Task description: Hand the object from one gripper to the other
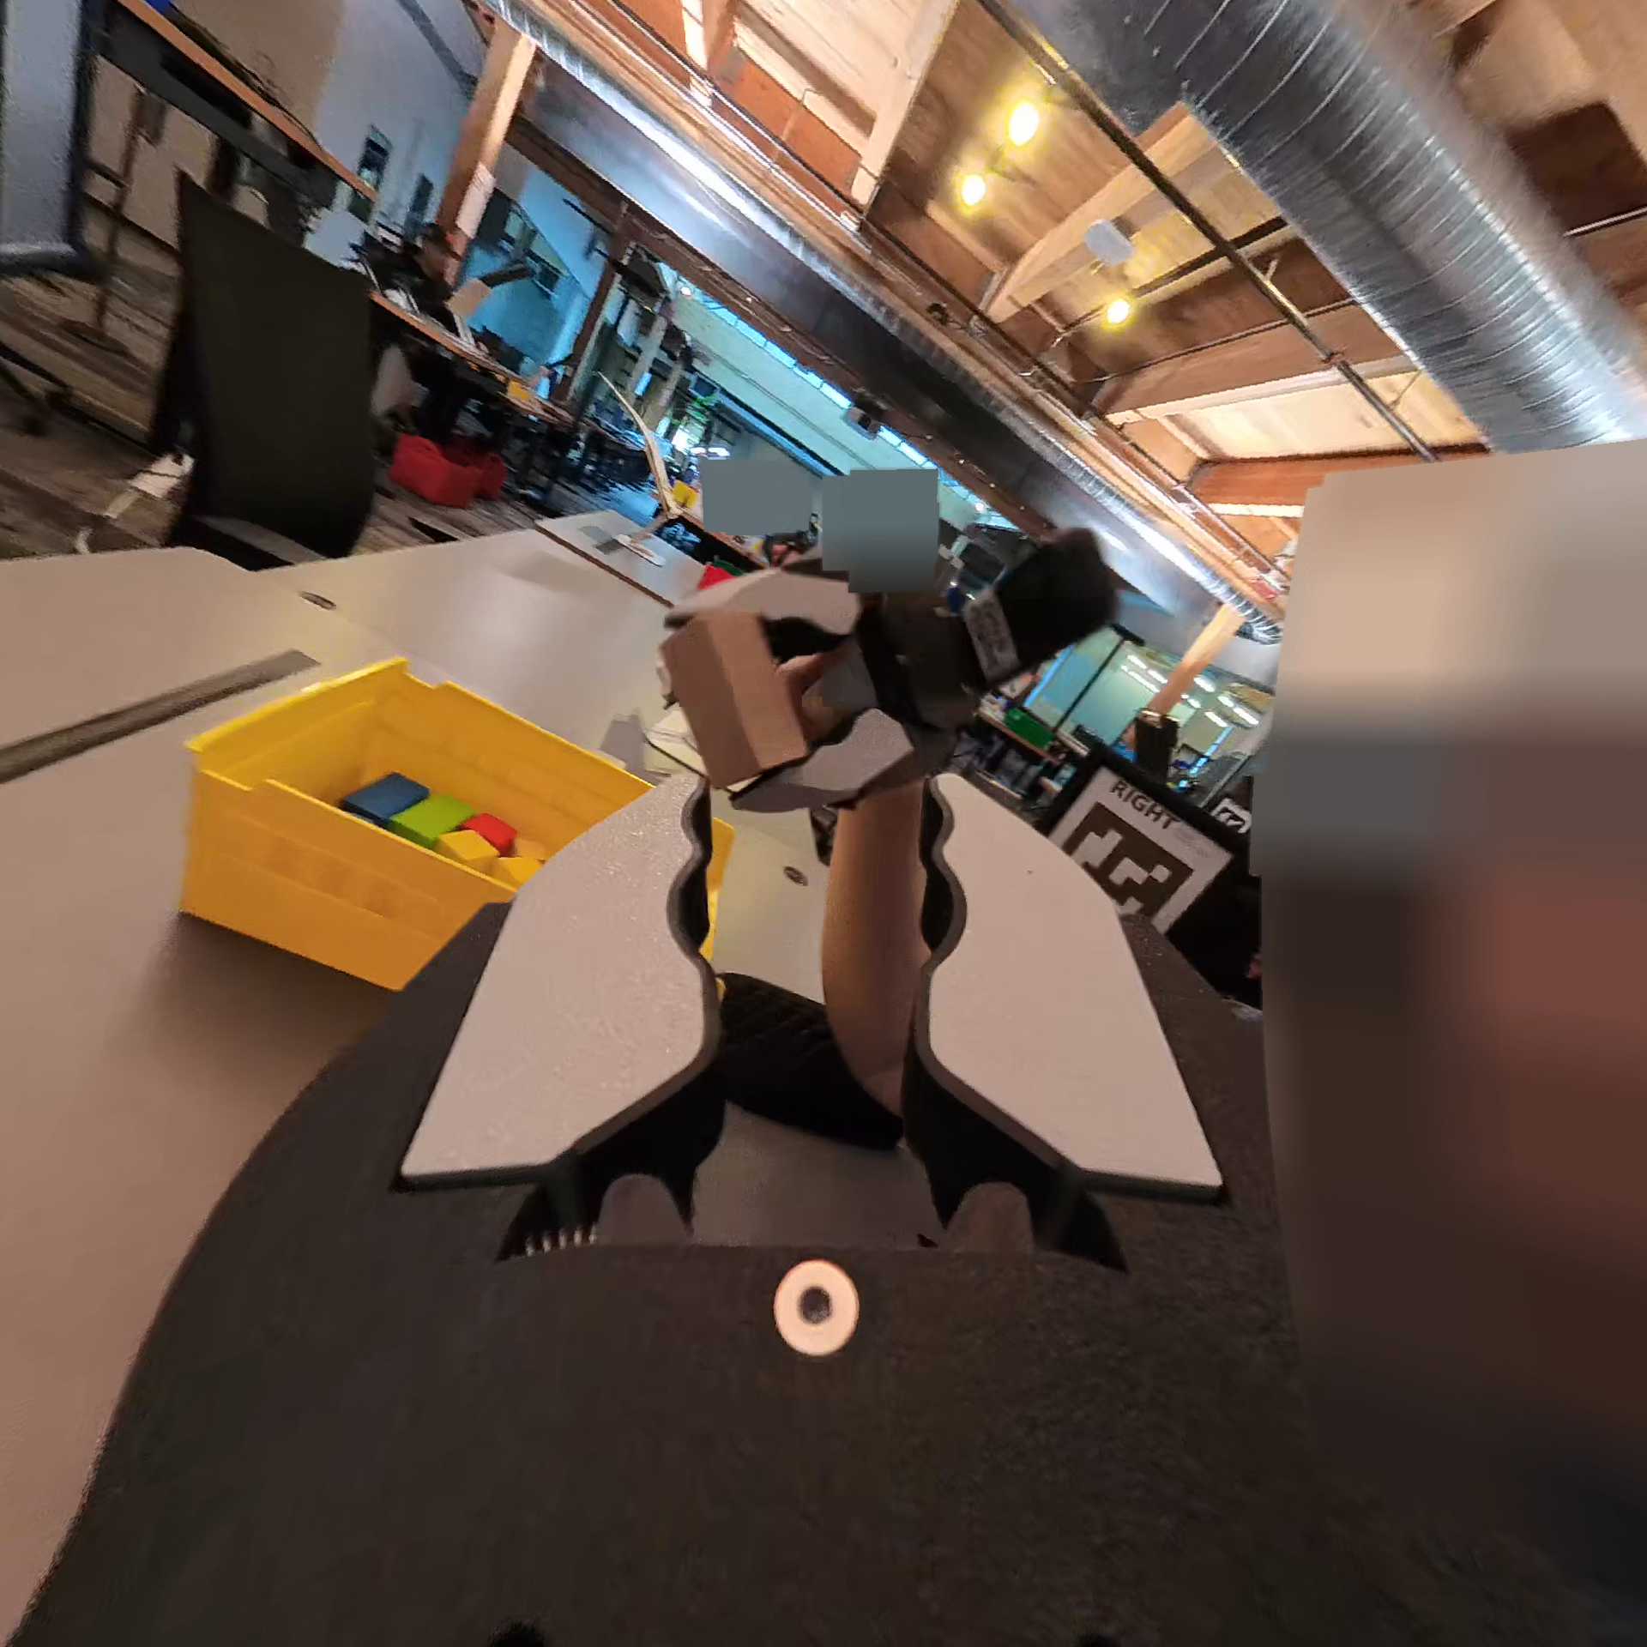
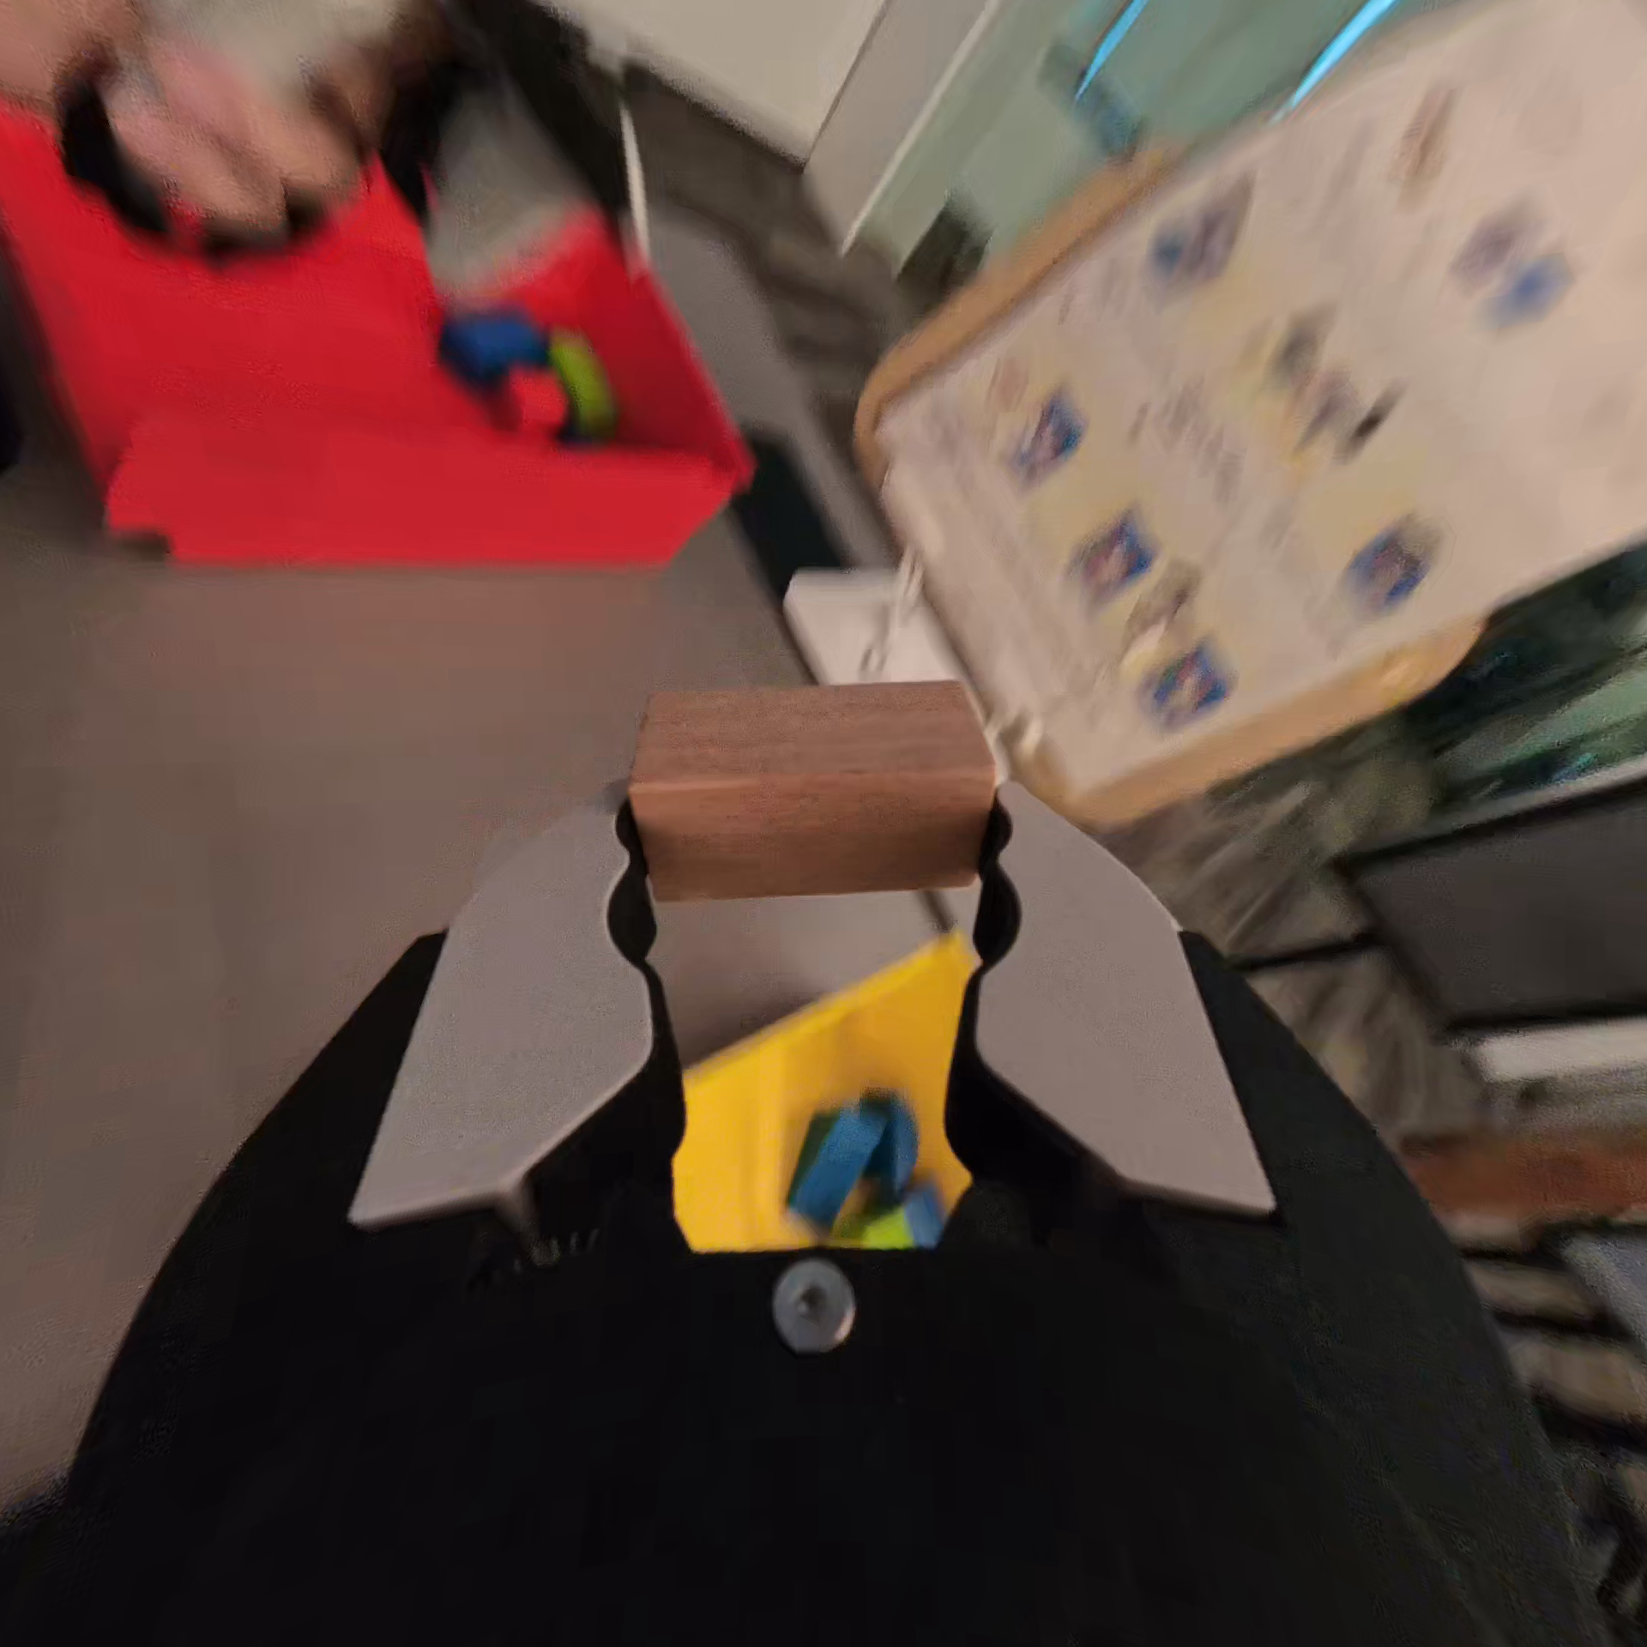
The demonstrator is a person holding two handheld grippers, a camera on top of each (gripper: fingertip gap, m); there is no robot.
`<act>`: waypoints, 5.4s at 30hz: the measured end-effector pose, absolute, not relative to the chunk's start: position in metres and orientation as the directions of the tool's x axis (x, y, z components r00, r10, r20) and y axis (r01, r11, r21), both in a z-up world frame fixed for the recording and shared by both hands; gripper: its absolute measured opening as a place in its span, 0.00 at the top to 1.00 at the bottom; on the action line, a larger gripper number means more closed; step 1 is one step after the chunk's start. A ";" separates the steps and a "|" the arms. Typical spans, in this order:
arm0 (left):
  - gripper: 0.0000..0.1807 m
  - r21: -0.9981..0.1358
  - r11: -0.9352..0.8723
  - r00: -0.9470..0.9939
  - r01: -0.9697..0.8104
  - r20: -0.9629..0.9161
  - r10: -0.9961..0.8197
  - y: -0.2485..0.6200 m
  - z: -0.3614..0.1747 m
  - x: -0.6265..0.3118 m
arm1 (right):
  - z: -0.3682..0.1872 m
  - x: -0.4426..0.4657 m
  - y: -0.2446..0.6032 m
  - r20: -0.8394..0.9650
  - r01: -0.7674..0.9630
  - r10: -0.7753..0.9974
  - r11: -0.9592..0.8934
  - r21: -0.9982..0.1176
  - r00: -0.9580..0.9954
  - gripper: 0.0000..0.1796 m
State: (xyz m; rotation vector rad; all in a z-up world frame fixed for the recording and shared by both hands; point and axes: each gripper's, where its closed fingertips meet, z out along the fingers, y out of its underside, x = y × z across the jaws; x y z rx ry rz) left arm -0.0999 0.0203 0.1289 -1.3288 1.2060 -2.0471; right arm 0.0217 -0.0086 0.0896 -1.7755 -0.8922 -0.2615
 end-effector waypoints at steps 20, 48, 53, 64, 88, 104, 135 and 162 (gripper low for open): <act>0.80 -0.829 -0.556 -0.480 -0.064 0.514 -0.711 0.035 0.146 -0.126 | -0.150 0.168 -0.039 0.090 0.623 0.616 -0.773 -0.121 0.782 0.60; 0.81 -0.813 -0.583 -0.509 -0.002 0.502 -0.699 0.048 0.162 -0.151 | -0.142 0.184 -0.027 0.236 0.669 0.630 -0.723 -0.169 0.740 0.62; 0.81 -0.867 -0.499 -0.272 0.012 0.477 -0.836 0.092 0.146 -0.171 | -0.110 0.182 -0.028 0.295 0.659 0.592 -0.705 -0.261 0.750 0.63; 0.85 -0.738 -0.604 0.605 -0.301 0.342 -0.719 0.222 0.004 -0.233 | -0.051 0.176 -0.022 0.461 0.686 0.516 -0.618 -0.383 0.722 0.66; 0.82 -0.442 -0.733 0.850 -0.517 -0.162 -0.502 0.279 -0.127 -0.282 | -0.068 0.180 -0.028 0.444 0.687 0.542 -0.665 -0.292 0.713 0.68; 0.79 -0.244 -0.821 0.855 -0.516 -0.095 -0.509 0.252 -0.149 -0.286 | -0.074 0.180 -0.028 0.445 0.695 0.557 -0.674 -0.252 0.701 0.69; 0.81 -0.788 -0.426 -0.081 -0.445 0.509 -0.857 0.069 0.064 -0.130 | 0.067 0.042 0.047 0.542 0.608 0.372 -0.082 -0.790 0.754 0.62; 0.81 -0.784 -0.536 -0.474 -0.314 0.619 -0.626 -0.003 0.102 -0.086 | 0.110 -0.099 0.021 0.614 0.481 0.111 0.519 -0.707 0.782 0.60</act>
